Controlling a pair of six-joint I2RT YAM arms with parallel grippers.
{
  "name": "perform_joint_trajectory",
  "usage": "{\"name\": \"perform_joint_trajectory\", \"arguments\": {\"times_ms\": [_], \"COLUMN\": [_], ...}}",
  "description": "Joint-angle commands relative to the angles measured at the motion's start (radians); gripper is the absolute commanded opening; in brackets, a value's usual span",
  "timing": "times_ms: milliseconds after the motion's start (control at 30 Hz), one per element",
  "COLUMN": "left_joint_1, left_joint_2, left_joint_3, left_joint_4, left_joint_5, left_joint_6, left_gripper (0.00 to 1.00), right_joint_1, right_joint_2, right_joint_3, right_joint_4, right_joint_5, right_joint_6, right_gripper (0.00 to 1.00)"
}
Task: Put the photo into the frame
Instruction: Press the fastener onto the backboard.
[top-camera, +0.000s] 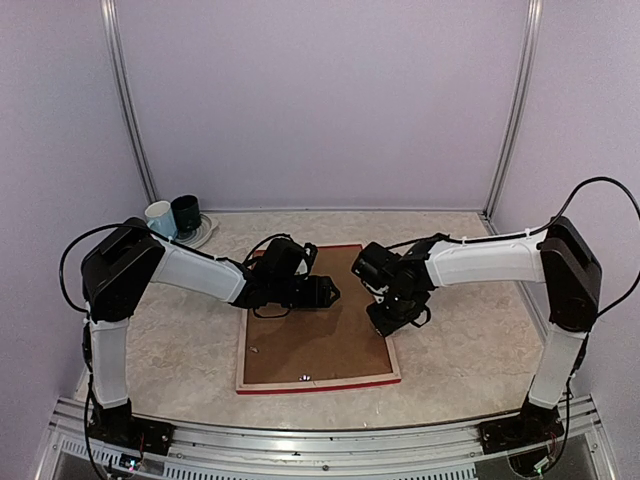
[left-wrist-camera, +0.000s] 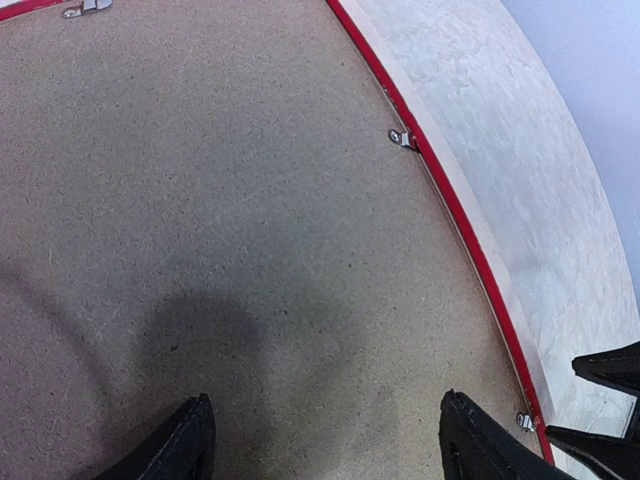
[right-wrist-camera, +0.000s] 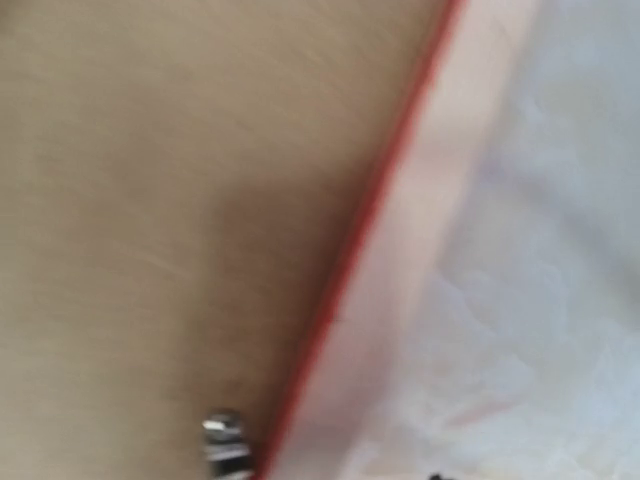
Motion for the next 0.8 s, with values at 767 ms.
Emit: {"name": "perform_joint_trajectory", "arguments": {"times_ms": [767], "left_joint_1": [0.0], "left_joint_2": [0.051], "left_joint_3": [-0.022], "left_joint_4": [-0.11], "left_joint_5": [0.004], "left_joint_6": [-0.017], "left_gripper": [0.76], "right_joint_1": [-0.046], "right_joint_2": [0.073], "right_joint_3": [-0.058], "right_joint_4": [0.022], "right_joint_5": [-0.071], "right_joint_6": [-0.055], "right_gripper": [0.44]}}
